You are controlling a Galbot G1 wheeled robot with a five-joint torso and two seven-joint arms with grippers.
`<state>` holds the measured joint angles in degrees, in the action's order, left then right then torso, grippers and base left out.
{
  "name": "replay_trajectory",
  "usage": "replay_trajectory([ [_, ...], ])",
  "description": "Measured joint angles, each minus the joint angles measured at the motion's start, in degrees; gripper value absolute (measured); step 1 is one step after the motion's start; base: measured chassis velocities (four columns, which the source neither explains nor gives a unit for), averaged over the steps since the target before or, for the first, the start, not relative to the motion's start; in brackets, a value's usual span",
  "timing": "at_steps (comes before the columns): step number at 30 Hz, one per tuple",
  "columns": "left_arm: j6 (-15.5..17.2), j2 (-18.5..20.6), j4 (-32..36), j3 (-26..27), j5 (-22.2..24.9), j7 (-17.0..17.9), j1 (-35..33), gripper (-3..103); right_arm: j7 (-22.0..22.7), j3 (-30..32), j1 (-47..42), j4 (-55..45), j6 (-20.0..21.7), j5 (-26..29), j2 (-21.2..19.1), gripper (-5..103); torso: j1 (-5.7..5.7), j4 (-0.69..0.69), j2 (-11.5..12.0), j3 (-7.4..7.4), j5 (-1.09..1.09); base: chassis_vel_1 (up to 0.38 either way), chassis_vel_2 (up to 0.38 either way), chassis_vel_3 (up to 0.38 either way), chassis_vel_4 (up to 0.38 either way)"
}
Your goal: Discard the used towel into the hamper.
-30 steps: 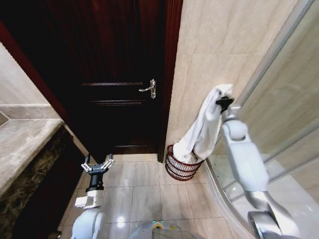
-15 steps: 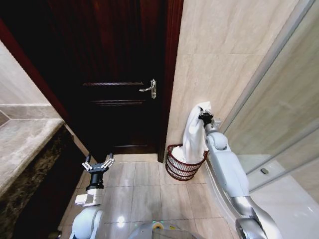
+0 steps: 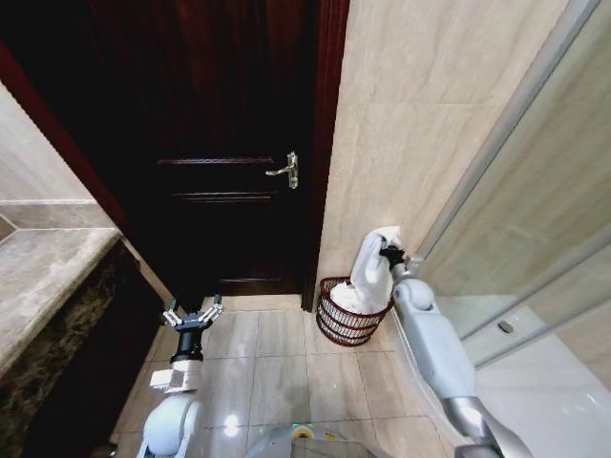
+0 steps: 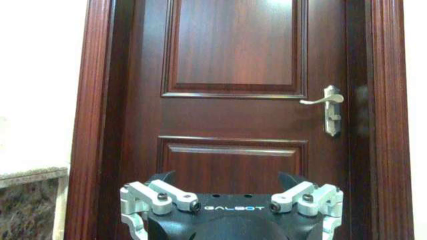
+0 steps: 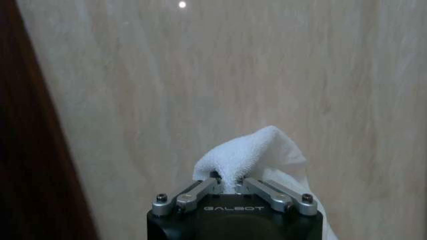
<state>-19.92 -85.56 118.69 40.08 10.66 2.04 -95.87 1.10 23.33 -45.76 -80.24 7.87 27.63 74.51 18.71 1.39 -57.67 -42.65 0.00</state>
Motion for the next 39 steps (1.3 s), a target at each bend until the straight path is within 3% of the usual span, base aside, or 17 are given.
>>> replay_trajectory([
  [11, 0.07, -1.76, -0.43, -0.62, -1.52, -0.84, -0.52, 100, 0.12, 1.0, -0.35, -0.56, 0.02, 1.19, -0.63, 4, -0.23, -0.01, 0.48, 0.26, 0.0, 0.0, 0.0, 0.0, 0.0],
  [22, 0.09, -2.19, -0.7, -0.97, -2.36, -2.33, -0.93, 100, 0.4, 1.4, 3.2, 1.8, -2.21, 1.43, -0.91, 4, -1.61, -0.02, 3.53, 1.91, 0.0, 0.0, 0.0, 0.0, 0.0],
  [28, 0.06, -2.33, -0.7, -0.6, -2.37, -2.76, -1.23, 100, 0.49, 0.93, 5.7, 3.98, -7.85, 1.89, 0.02, 4, -2.56, -0.03, 5.64, 3.06, 0.01, 0.0, 0.0, 0.0, 0.0],
  [39, -0.11, -3.29, -0.8, -0.78, -3.13, -2.78, -1.19, 100, -1.0, 1.0, 3.98, 9.13, -7.44, 2.14, 0.28, 4, -3.92, -0.02, 8.65, 4.73, 0.01, 0.0, 0.0, 0.0, 0.0],
])
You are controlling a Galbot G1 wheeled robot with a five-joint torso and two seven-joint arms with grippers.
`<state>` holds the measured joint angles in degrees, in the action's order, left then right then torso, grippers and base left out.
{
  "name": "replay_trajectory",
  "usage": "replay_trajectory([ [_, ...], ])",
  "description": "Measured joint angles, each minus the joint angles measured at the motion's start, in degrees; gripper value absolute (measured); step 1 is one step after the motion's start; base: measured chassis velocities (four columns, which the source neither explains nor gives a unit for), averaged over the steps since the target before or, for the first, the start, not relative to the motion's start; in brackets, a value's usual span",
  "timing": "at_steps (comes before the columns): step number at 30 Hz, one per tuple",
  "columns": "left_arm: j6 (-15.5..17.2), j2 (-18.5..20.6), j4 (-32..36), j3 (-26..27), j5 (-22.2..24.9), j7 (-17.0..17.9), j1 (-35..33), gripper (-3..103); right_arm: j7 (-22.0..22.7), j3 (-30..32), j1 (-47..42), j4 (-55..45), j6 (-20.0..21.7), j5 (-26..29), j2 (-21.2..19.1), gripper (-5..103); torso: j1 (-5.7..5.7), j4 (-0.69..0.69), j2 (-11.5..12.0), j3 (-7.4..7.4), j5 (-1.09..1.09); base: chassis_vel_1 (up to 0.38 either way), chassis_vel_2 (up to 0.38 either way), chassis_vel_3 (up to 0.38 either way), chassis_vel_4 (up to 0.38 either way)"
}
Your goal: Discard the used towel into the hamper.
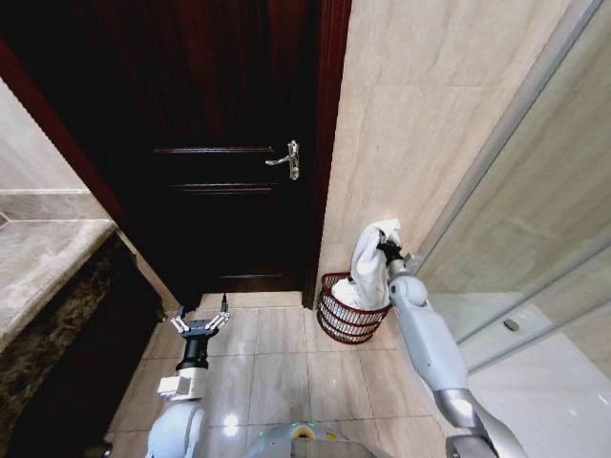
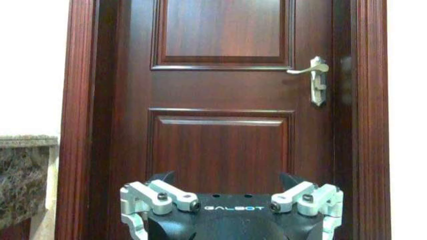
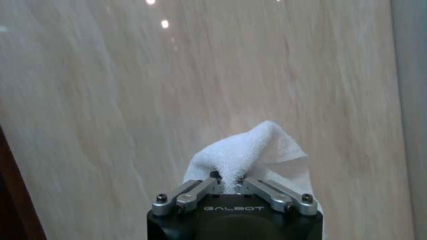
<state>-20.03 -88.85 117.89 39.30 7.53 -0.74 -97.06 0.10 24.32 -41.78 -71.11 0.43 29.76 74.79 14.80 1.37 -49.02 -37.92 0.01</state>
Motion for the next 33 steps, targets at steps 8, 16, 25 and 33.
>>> replay_trajectory([
  [8, 0.01, -0.09, 0.21, 0.13, -0.15, 0.0, -0.11, 100, -2.52, 0.73, 0.19, 4.79, 1.08, -0.52, -0.21, 4, -1.0, 0.0, 2.12, 1.11, -0.01, 0.0, 0.0, 0.0, 0.0],
  [16, 0.02, -0.12, -0.05, 0.1, -0.21, -0.04, 0.09, 100, -3.47, 0.8, 0.02, 6.52, 5.54, -0.8, -0.12, 4, -1.98, 0.0, 4.37, 2.39, 0.0, 0.0, 0.0, 0.0, 0.0],
  [25, 0.25, 0.69, -0.05, 1.02, 0.15, -0.03, 0.2, 100, -4.59, 1.18, 0.33, 8.41, 11.95, -1.2, -0.86, 4, -2.87, 0.0, 6.44, 3.57, -0.01, 0.0, 0.0, 0.0, 0.0],
  [33, 0.47, 0.71, -0.39, 0.8, 0.15, -0.01, 0.45, 100, -5.23, 1.22, 0.73, 10.18, 12.04, -1.72, 0.01, 4, -3.9, 0.0, 8.76, 4.85, -0.02, 0.0, 0.0, 0.0, 0.0],
])
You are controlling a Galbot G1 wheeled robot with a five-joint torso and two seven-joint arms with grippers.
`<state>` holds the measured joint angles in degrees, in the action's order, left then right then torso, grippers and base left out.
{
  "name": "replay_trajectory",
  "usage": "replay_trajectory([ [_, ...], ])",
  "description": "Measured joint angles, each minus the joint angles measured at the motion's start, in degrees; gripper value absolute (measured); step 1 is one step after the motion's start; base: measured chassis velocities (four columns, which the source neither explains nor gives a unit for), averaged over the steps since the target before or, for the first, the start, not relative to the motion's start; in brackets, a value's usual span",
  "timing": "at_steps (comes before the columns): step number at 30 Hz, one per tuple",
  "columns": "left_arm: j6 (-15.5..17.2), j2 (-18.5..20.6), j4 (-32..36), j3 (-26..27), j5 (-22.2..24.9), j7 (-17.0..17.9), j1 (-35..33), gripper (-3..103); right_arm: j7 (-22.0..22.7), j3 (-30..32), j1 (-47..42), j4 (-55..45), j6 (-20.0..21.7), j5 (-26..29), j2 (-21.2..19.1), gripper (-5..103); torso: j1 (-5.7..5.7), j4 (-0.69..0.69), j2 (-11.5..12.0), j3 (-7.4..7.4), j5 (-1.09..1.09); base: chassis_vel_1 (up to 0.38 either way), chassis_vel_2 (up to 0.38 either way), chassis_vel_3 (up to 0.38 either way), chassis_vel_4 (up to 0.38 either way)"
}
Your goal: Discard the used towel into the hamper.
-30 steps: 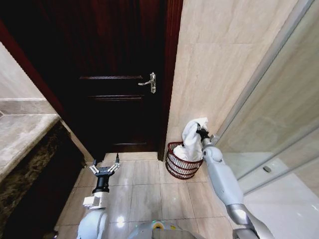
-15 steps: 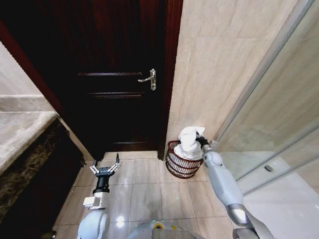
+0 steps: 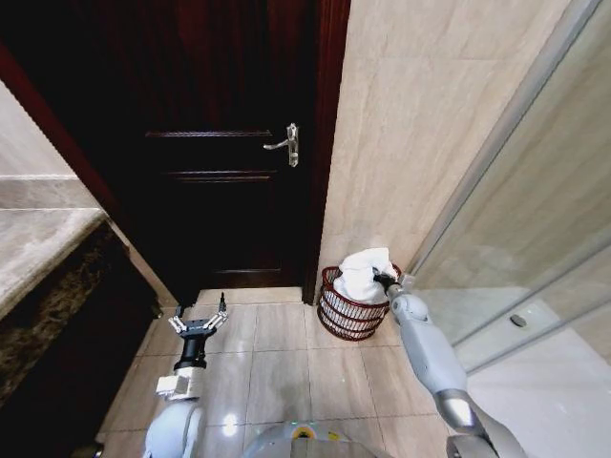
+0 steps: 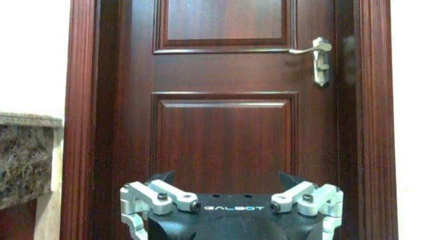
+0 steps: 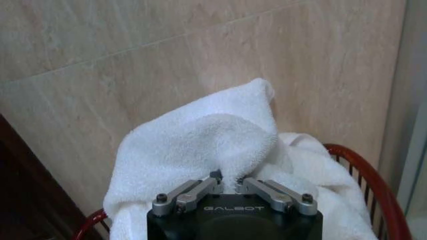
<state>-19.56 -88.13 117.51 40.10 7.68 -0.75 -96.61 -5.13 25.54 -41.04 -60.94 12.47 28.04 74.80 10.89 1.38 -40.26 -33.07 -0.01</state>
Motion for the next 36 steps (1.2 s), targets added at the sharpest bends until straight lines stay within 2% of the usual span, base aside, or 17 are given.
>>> replay_trajectory([
  [13, -0.08, -0.22, -0.03, -0.06, -0.05, 0.02, -0.05, 100, 1.67, 0.0, 0.37, 0.76, 1.76, -0.28, 0.55, 4, -1.3, -0.01, 2.94, 1.65, 0.01, 0.0, 0.0, 0.0, 0.0],
  [14, -0.16, -0.19, -0.02, -0.05, -0.03, 0.1, -0.04, 100, 2.11, 0.07, 0.36, 0.4, 1.66, -0.27, 0.52, 1, -1.43, -0.01, 3.24, 1.82, 0.02, 0.0, 0.0, 0.0, 0.0],
  [16, -0.44, 0.01, -0.02, -0.02, 0.02, 0.55, 0.12, 100, 2.78, 0.4, -0.25, -1.85, 1.72, 0.34, 0.16, 9, -1.64, -0.01, 3.78, 2.13, 0.01, 0.0, 0.0, 0.0, 0.0],
  [17, -0.44, 0.01, -0.02, -0.02, 0.02, 0.55, 0.12, 100, 2.78, 0.4, -0.25, -1.85, 1.72, 0.34, 0.16, 9, -1.64, -0.01, 3.78, 2.13, 0.01, 0.0, 0.0, 0.0, 0.0],
  [18, -0.44, 0.09, 0.04, -0.02, 0.02, 0.87, 0.17, 100, 2.94, 0.57, -0.86, -3.35, 1.73, 0.46, -0.07, 15, -1.7, -0.01, 3.92, 2.21, 0.01, 0.0, 0.0, 0.0, 0.0],
  [19, -0.36, 0.1, 0.18, -0.07, 0.06, 1.07, 0.17, 100, 3.03, 0.78, -1.75, -5.13, 1.73, 0.47, -0.32, 15, -1.72, -0.01, 4.01, 2.27, 0.01, 0.0, 0.0, 0.0, 0.0],
  [22, -0.21, 0.06, 0.47, -0.32, 0.03, 1.21, 0.21, 100, 3.13, 1.29, -4.84, -9.84, 1.54, 0.02, -0.93, 25, -1.75, -0.02, 4.08, 2.32, 0.02, 0.0, 0.0, 0.0, 0.0],
  [24, -0.17, -0.12, 0.66, -0.81, -0.05, 1.2, 0.25, 100, 2.96, 2.28, -8.92, -14.85, 0.25, -1.48, -1.34, 36, -1.75, 0.0, 4.07, 2.33, 0.01, 0.0, 0.0, 0.0, 0.0],
  [25, -0.17, -0.12, 0.66, -0.81, -0.05, 1.2, 0.25, 100, 2.96, 2.28, -8.92, -14.85, 0.25, -1.48, -1.34, 36, -1.75, 0.0, 4.07, 2.33, 0.01, 0.0, 0.0, 0.0, 0.0],
  [27, -0.17, -0.27, 0.7, -1.14, -0.08, 1.14, 0.27, 100, 2.79, 3.47, -13.13, -19.65, -1.33, -3.44, -1.36, 47, -1.74, 0.01, 4.03, 2.3, 0.02, 0.0, 0.0, 0.0, 0.0],
  [28, -0.17, -0.27, 0.7, -1.14, -0.08, 1.14, 0.27, 100, 2.79, 3.47, -13.13, -19.65, -1.33, -3.44, -1.36, 47, -1.74, 0.01, 4.03, 2.3, 0.02, 0.0, 0.0, 0.0, 0.0],
  [31, -0.34, -0.28, 0.7, -1.31, -0.11, 0.94, 0.2, 100, 2.97, 5.11, -18.19, -25.59, -3.73, -5.64, -0.81, 63, -1.69, 0.0, 3.91, 2.25, 0.01, 0.0, 0.0, 0.0, 0.0],
  [32, -0.34, -0.28, 0.7, -1.31, -0.11, 0.94, 0.2, 100, 2.97, 5.11, -18.19, -25.59, -3.73, -5.64, -0.81, 63, -1.69, 0.0, 3.91, 2.25, 0.01, 0.0, 0.0, 0.0, 0.0],
  [35, -0.59, -0.27, 0.7, -1.35, -0.09, 0.88, 0.23, 100, 3.5, 6.34, -23.05, -30.81, -5.35, -6.18, -0.13, 79, -1.64, -0.01, 3.81, 2.18, 0.01, 0.0, 0.0, 0.0, 0.0],
  [36, -0.59, -0.27, 0.7, -1.35, -0.09, 0.88, 0.23, 100, 3.5, 6.34, -23.05, -30.81, -5.35, -6.18, -0.13, 79, -1.64, -0.01, 3.81, 2.18, 0.01, 0.0, 0.0, 0.0, 0.0],
])
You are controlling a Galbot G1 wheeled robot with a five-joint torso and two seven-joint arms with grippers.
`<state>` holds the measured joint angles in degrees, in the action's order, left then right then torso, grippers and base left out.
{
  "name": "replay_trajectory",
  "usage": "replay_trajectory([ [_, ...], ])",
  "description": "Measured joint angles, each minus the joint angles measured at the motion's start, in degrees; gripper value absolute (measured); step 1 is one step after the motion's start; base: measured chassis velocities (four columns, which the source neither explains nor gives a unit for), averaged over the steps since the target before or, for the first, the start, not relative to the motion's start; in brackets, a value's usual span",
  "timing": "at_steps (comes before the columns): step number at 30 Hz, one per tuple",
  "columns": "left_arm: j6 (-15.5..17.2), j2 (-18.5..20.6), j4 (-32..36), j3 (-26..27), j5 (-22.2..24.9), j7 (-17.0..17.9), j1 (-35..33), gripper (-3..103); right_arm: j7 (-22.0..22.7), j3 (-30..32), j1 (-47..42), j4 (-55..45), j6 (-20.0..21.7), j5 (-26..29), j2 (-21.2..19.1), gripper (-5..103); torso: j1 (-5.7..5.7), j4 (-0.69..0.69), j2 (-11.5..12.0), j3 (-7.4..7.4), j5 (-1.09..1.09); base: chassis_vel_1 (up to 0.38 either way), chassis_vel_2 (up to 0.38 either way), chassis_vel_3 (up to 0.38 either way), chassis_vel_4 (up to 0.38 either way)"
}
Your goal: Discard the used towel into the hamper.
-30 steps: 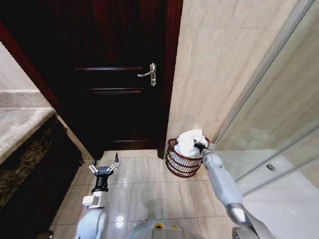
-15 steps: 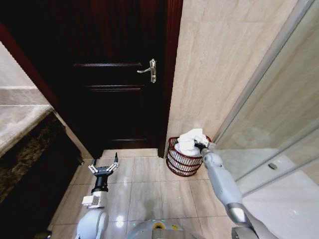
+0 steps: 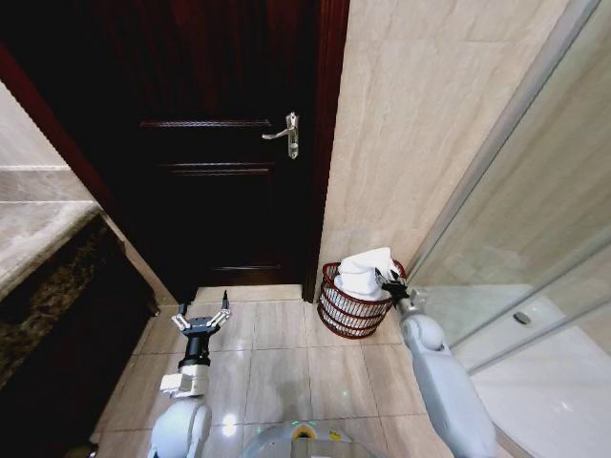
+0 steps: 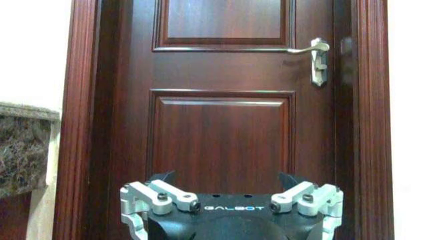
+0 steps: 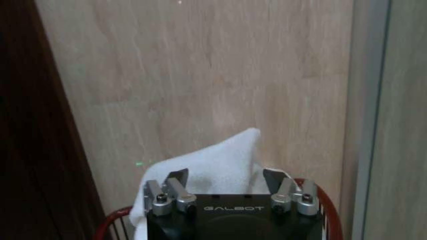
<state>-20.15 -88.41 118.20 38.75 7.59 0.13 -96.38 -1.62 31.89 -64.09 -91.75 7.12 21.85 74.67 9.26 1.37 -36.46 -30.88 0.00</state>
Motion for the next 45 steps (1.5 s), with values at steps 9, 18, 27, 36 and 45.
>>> replay_trajectory([
  [9, 0.76, -0.45, 0.16, -0.19, -0.85, 0.22, -0.47, 100, 1.38, 2.17, -10.3, -8.29, -5.63, -4.14, 2.17, 100, 0.08, 0.01, -0.19, -0.1, 0.0, 0.0, 0.0, 0.0, 0.0],
  [18, 0.77, -0.79, 1.08, -0.16, -0.92, 0.33, -0.45, 100, 2.39, 1.9, -11.62, -9.28, -6.98, -4.6, 3.07, 100, 0.13, 0.0, -0.27, -0.16, 0.0, 0.0, 0.0, 0.0, 0.0],
  [27, -0.02, -1.43, 1.51, -0.33, -1.37, 0.19, -0.6, 100, 0.59, 2.48, -13.18, -10.29, -7.98, -4.51, 2.31, 100, 0.15, 0.01, -0.35, -0.2, 0.01, 0.0, 0.0, 0.0, 0.0],
  [36, -0.21, -2.38, 2.23, -0.67, -1.93, -0.06, -0.68, 100, 0.21, 2.9, -13.04, -9.37, -8.64, -3.44, 1.11, 100, 0.17, 0.0, -0.39, -0.22, 0.01, 0.0, 0.0, 0.0, 0.0],
  [45, -0.31, -3.28, 2.67, -0.67, -2.56, -0.11, -0.99, 100, 0.19, 2.14, -12.47, -8.52, -8.79, -3.16, 0.84, 100, 0.19, 0.0, -0.42, -0.25, 0.0, -0.094, 0.098, 0.085, -0.091],
])
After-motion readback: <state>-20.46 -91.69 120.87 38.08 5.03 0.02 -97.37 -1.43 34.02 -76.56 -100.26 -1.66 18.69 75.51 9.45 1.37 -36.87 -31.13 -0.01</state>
